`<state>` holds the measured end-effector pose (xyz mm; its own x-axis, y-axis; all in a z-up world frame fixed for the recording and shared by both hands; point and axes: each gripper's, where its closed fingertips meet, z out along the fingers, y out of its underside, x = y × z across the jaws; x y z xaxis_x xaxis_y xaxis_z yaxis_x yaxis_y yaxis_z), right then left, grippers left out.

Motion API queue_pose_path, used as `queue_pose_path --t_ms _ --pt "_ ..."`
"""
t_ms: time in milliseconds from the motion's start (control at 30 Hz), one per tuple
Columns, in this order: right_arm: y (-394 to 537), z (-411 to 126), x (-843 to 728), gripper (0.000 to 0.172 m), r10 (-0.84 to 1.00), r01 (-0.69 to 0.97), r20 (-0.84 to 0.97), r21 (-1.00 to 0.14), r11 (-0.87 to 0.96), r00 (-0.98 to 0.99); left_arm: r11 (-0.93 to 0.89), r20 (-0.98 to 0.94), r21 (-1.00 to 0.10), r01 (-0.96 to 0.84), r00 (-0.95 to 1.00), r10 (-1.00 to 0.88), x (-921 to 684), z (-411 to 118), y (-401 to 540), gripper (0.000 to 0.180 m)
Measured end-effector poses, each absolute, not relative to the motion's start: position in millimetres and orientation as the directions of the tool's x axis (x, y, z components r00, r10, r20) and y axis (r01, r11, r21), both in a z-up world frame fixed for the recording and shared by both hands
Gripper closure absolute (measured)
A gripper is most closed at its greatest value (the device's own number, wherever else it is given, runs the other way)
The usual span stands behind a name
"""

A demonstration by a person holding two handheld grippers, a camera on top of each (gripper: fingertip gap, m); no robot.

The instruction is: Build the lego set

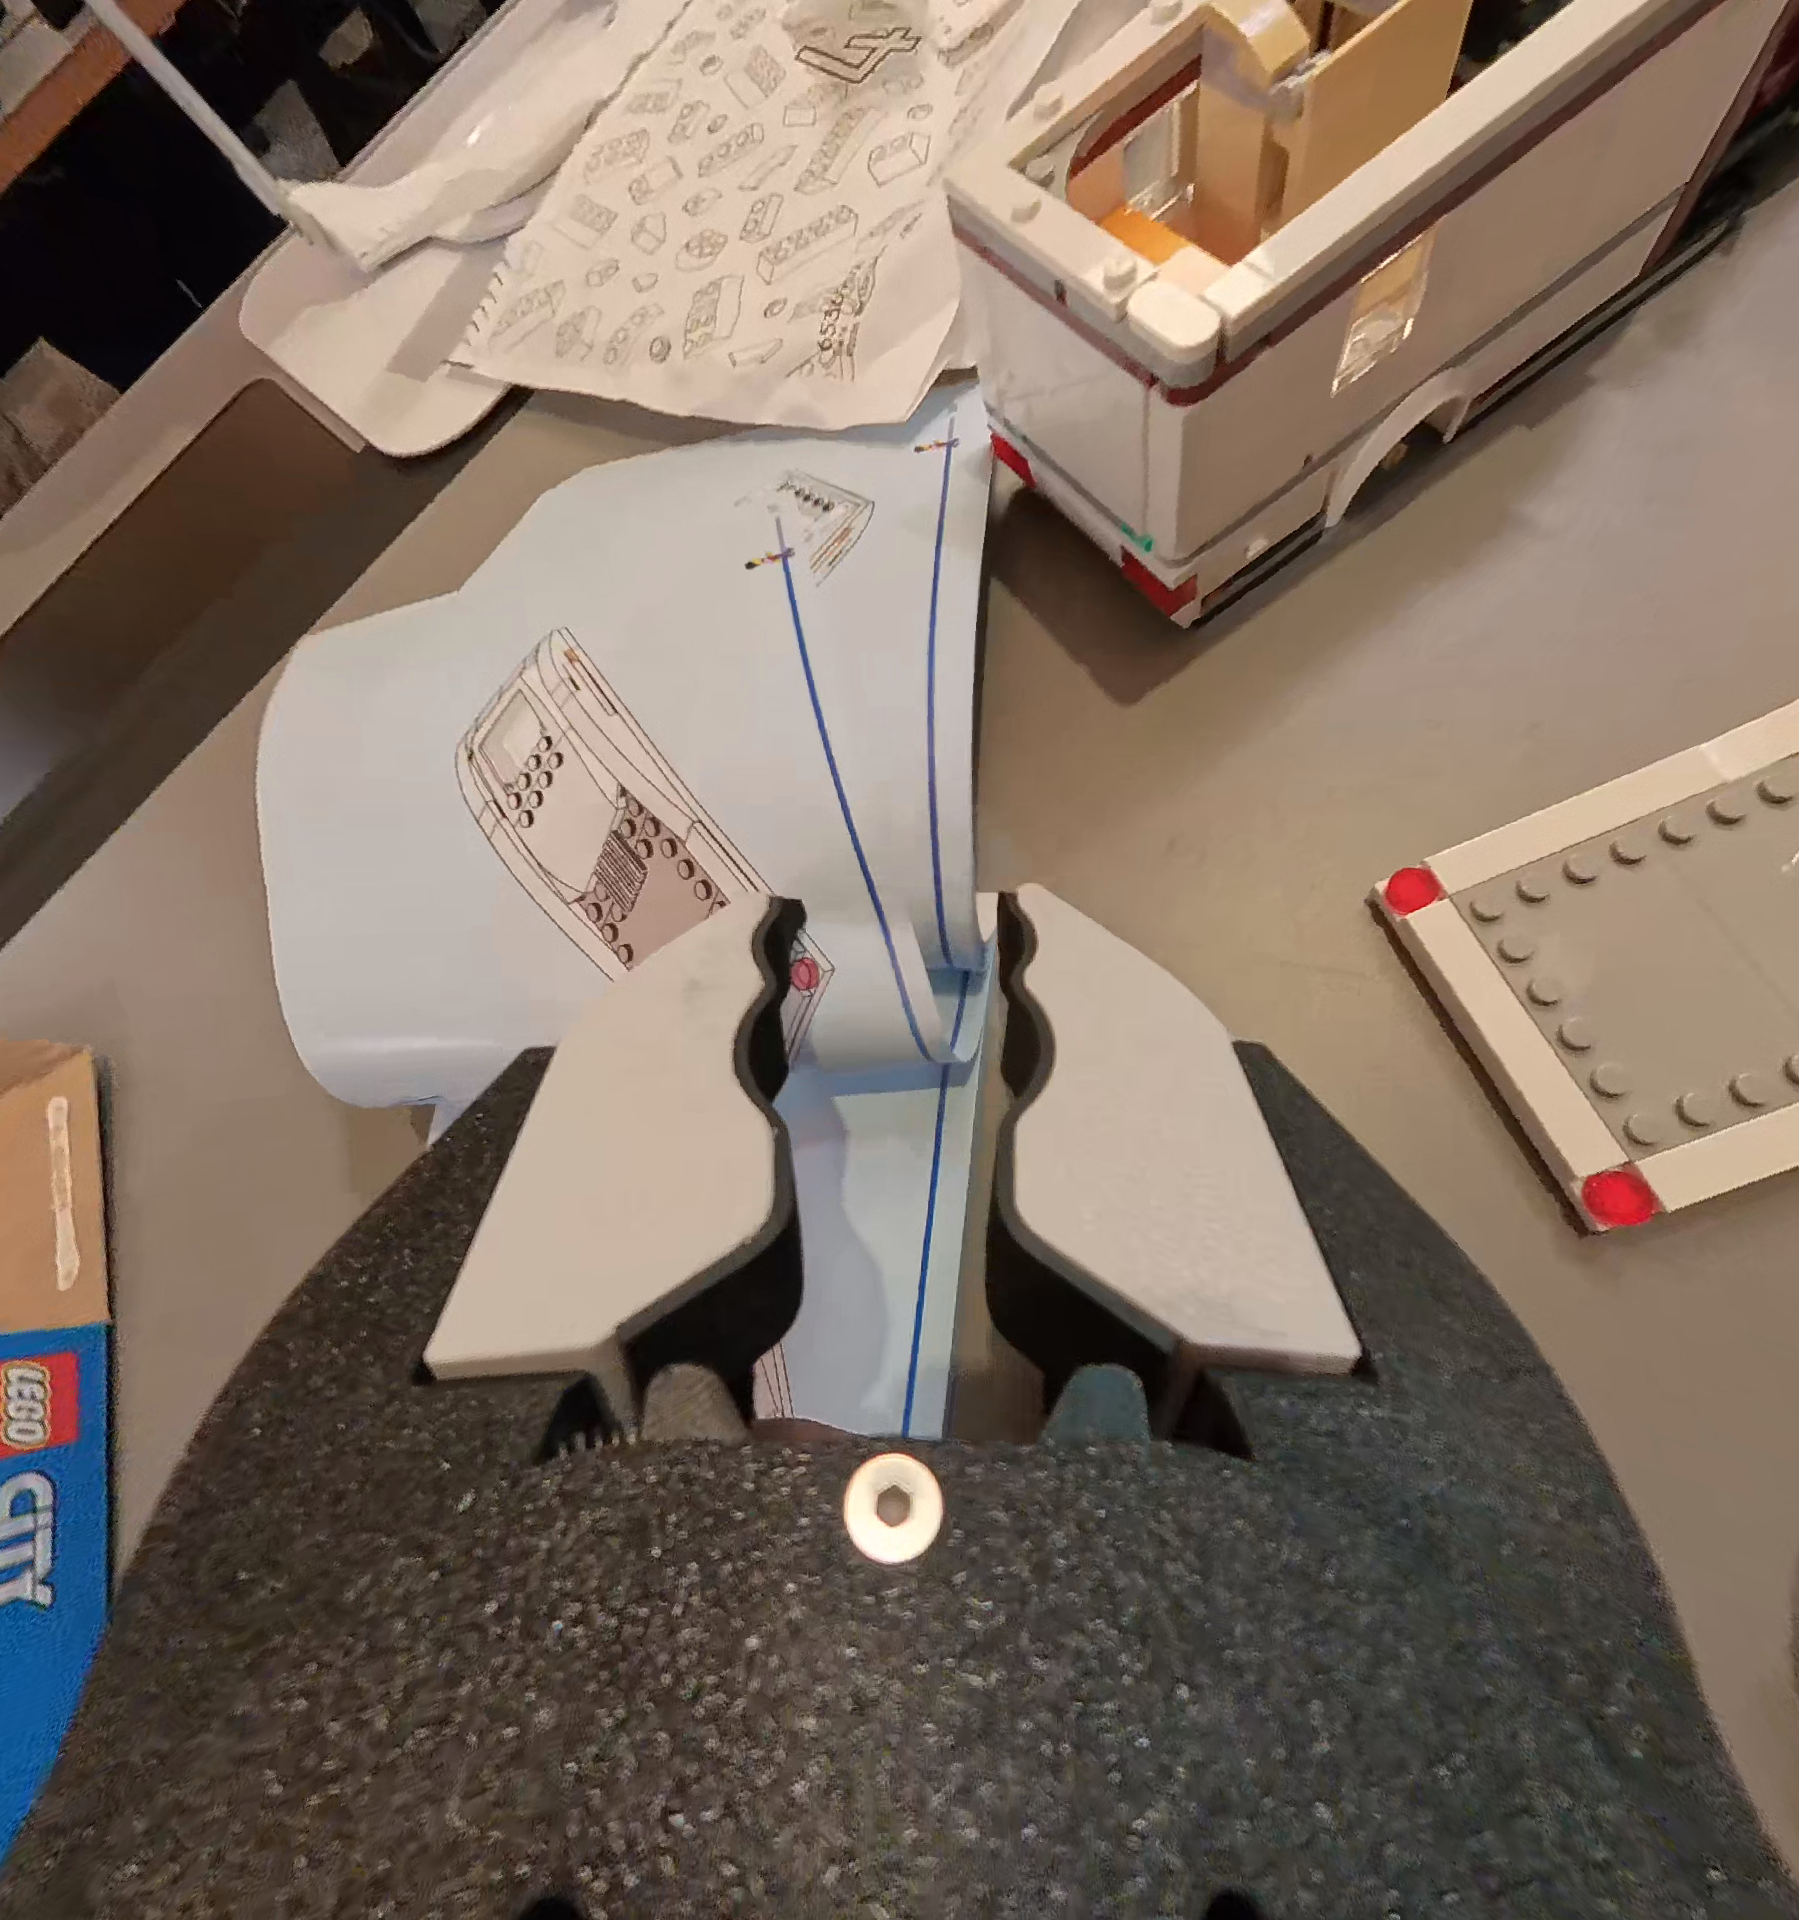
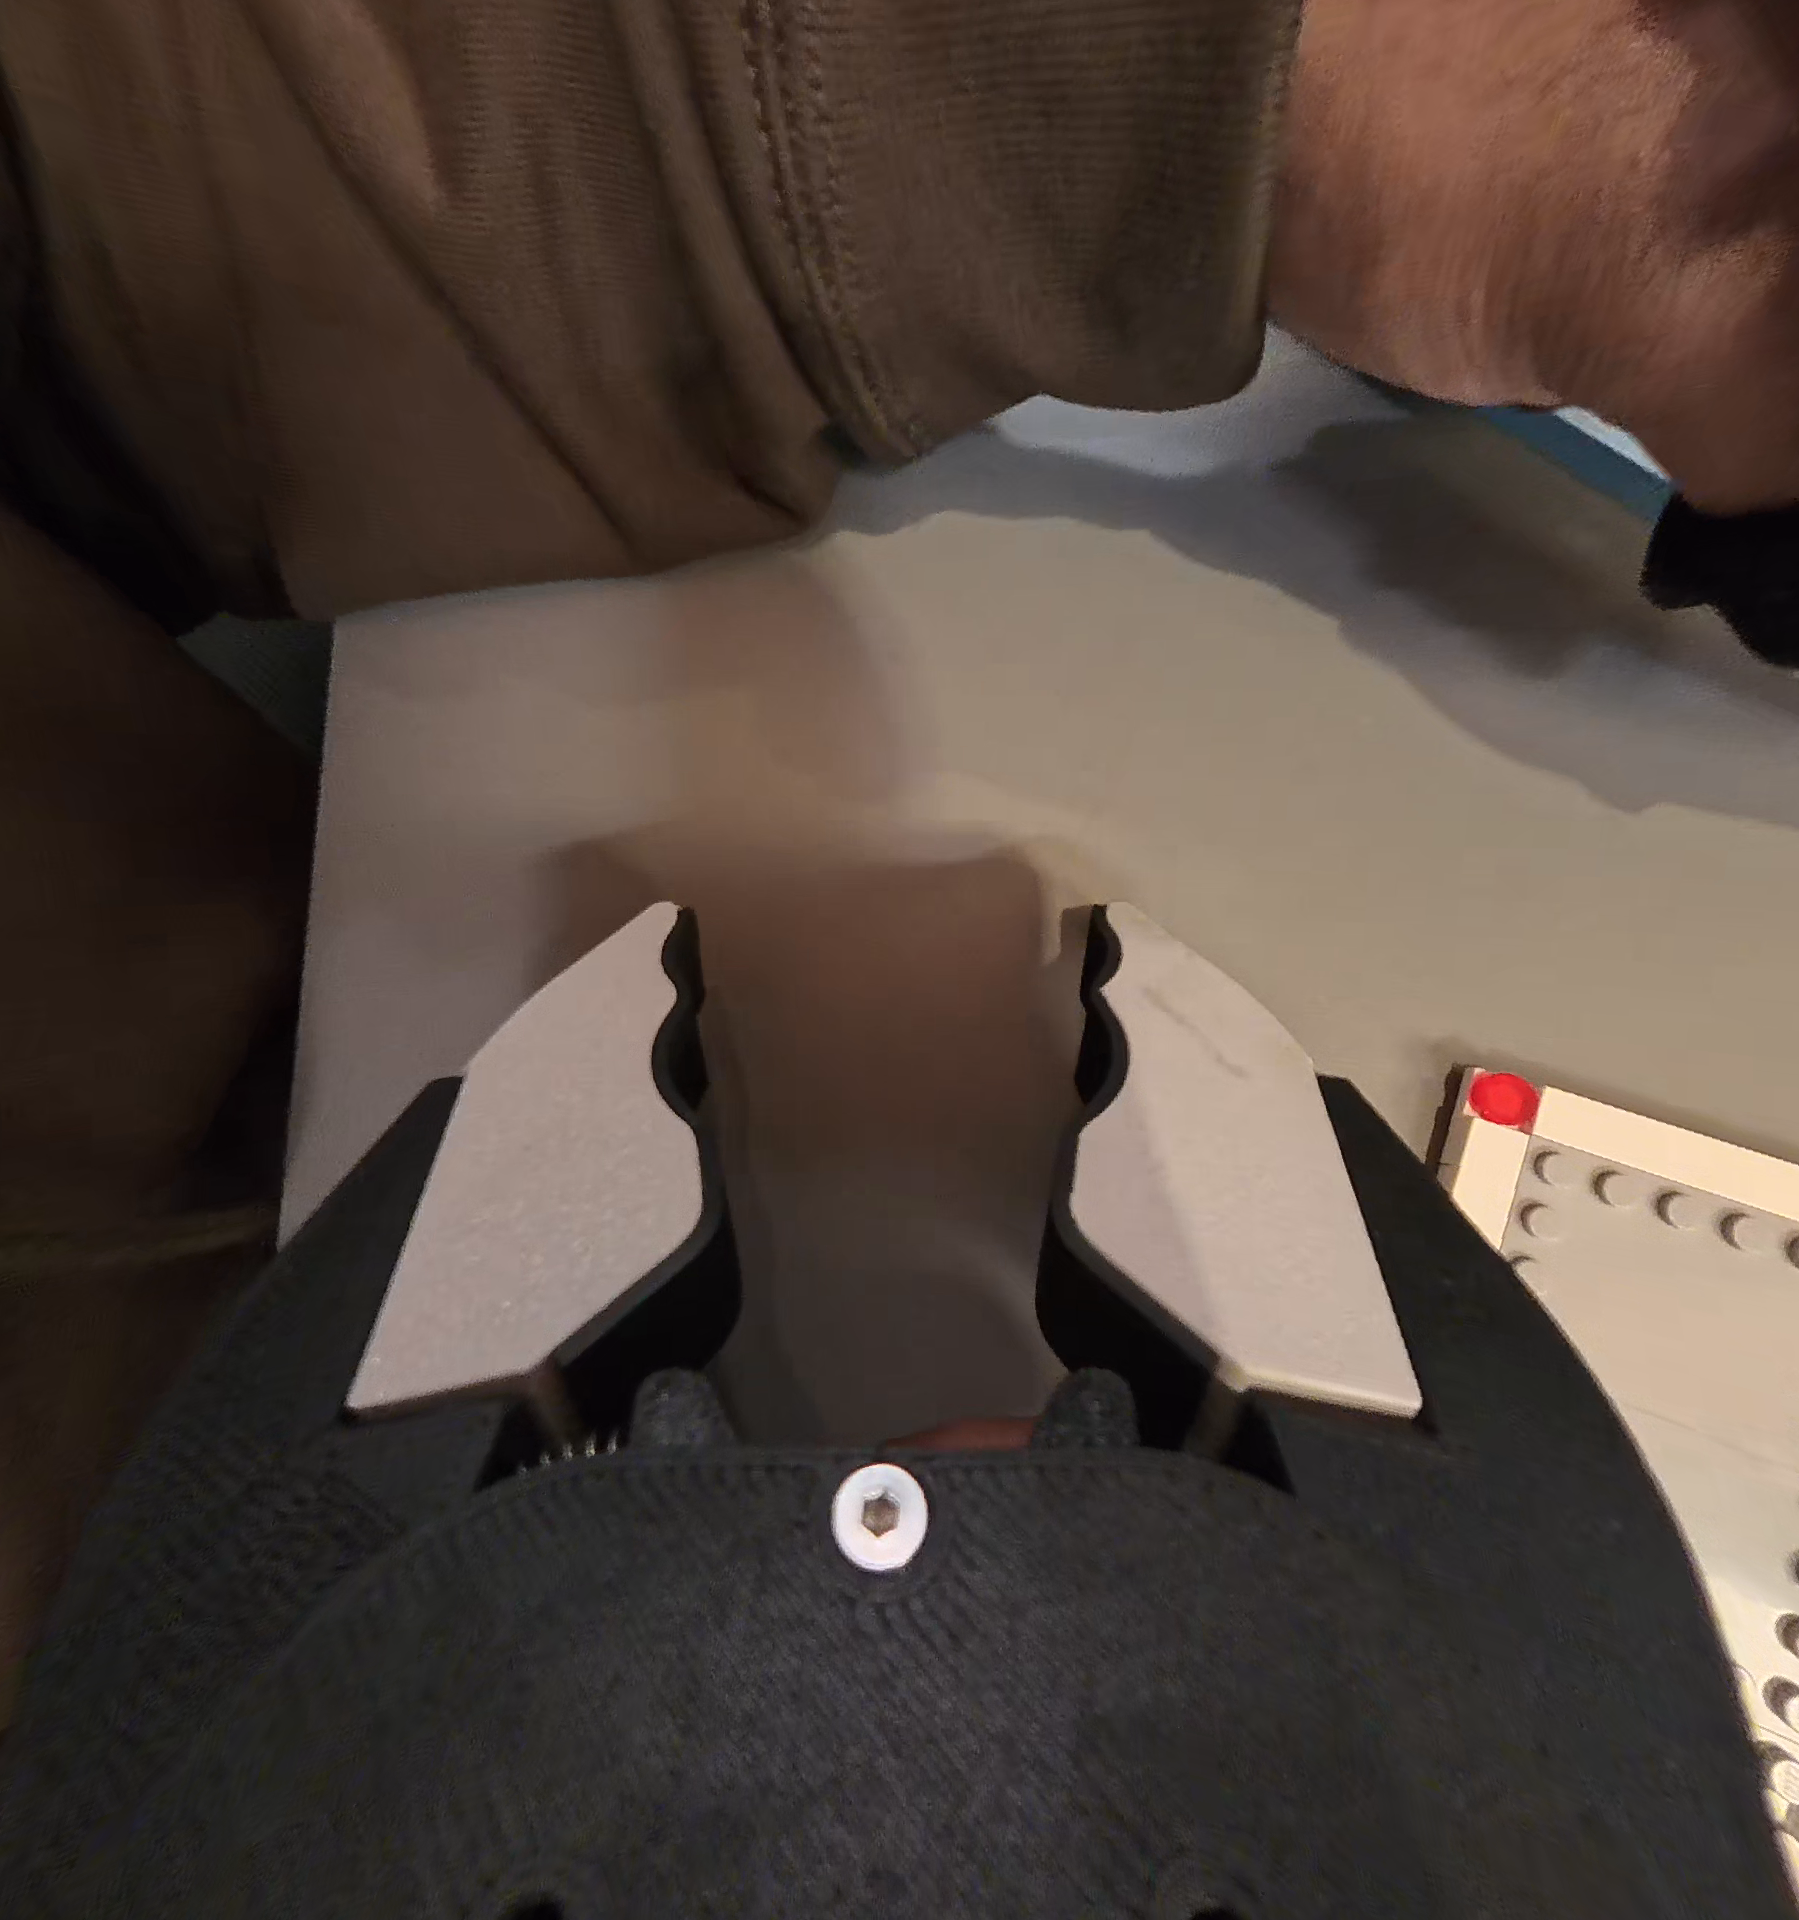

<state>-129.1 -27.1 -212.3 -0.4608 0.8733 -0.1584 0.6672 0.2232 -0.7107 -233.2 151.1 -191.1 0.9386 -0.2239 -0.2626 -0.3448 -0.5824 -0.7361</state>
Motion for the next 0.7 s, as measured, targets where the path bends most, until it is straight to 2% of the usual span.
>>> queue_pose_path --t_ms 433,700 --pt "-27.0 -212.2 -128.7 0.103 0.870 0.673 -0.179 -0.709 0.210 -0.460 -0.579 -0.173 -0.805 -0.132 0.985 0.017 -261.2 -184.9 124.4 0.133" --pt "-26.5 -212.8 -129.0 0.103 0.871 0.679 -0.184 -0.705 0.206 -0.455 -0.566 -0.067 -0.824 -0.017 0.995 0.069 -264.8 -186.4 95.6 0.132"
